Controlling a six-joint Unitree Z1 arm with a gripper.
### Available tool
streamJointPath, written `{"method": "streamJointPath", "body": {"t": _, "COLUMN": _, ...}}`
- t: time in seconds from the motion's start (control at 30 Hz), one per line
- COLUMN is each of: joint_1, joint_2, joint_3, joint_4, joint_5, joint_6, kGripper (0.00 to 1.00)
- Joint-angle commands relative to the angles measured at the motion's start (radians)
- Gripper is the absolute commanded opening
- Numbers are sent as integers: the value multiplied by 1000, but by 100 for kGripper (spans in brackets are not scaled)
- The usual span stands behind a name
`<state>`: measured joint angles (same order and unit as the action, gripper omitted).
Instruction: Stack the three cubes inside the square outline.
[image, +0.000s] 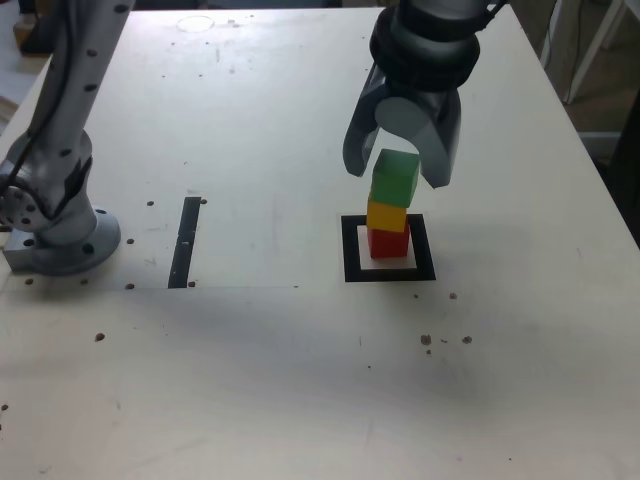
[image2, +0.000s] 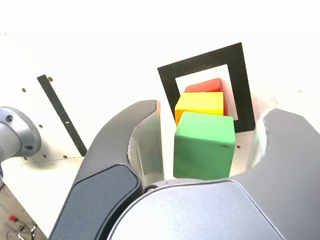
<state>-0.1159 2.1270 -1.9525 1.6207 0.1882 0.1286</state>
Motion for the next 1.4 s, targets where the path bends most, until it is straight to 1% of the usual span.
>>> {"method": "streamJointPath", "body": {"t": 0.0, "joint_1": 2, "joint_2": -23, "joint_3": 1, "joint_4": 14, "joint_5": -1, "joint_6": -1, "kGripper": 99}}
{"method": "streamJointPath", "body": {"t": 0.17, "joint_1": 2, "joint_2": -82, "joint_3": 9, "joint_4": 15, "joint_5": -25, "joint_6": 6, "kGripper": 99}}
{"method": "streamJointPath", "body": {"t": 0.27, "joint_1": 2, "joint_2": -146, "joint_3": 43, "joint_4": 15, "joint_5": -45, "joint_6": 8, "kGripper": 99}}
{"method": "streamJointPath", "body": {"t": 0.37, "joint_1": 8, "joint_2": -209, "joint_3": 101, "joint_4": 14, "joint_5": -53, "joint_6": 8, "kGripper": 99}}
{"method": "streamJointPath", "body": {"t": 0.57, "joint_1": 56, "joint_2": -278, "joint_3": 241, "joint_4": 11, "joint_5": -52, "joint_6": 9, "kGripper": 99}}
{"method": "streamJointPath", "body": {"t": 0.73, "joint_1": 68, "joint_2": -333, "joint_3": 403, "joint_4": -7, "joint_5": -29, "joint_6": -4, "kGripper": 99}}
{"method": "streamJointPath", "body": {"t": 0.83, "joint_1": 68, "joint_2": -377, "joint_3": 536, "joint_4": -41, "joint_5": -31, "joint_6": -26, "kGripper": 99}}
{"method": "streamJointPath", "body": {"t": 0.93, "joint_1": 69, "joint_2": -433, "joint_3": 679, "joint_4": -105, "joint_5": -61, "joint_6": -43, "kGripper": 99}}
{"method": "streamJointPath", "body": {"t": 1.0, "joint_1": 71, "joint_2": -469, "joint_3": 744, "joint_4": -143, "joint_5": -77, "joint_6": -45, "kGripper": 99}}
{"method": "streamJointPath", "body": {"t": 1.1, "joint_1": 74, "joint_2": -511, "joint_3": 807, "joint_4": -179, "joint_5": -91, "joint_6": -44, "kGripper": 99}}
{"method": "streamJointPath", "body": {"t": 1.2, "joint_1": 75, "joint_2": -531, "joint_3": 853, "joint_4": -210, "joint_5": -105, "joint_6": -43, "kGripper": 99}}
{"method": "streamJointPath", "body": {"t": 1.37, "joint_1": 75, "joint_2": -539, "joint_3": 940, "joint_4": -299, "joint_5": -153, "joint_6": -43, "kGripper": 99}}
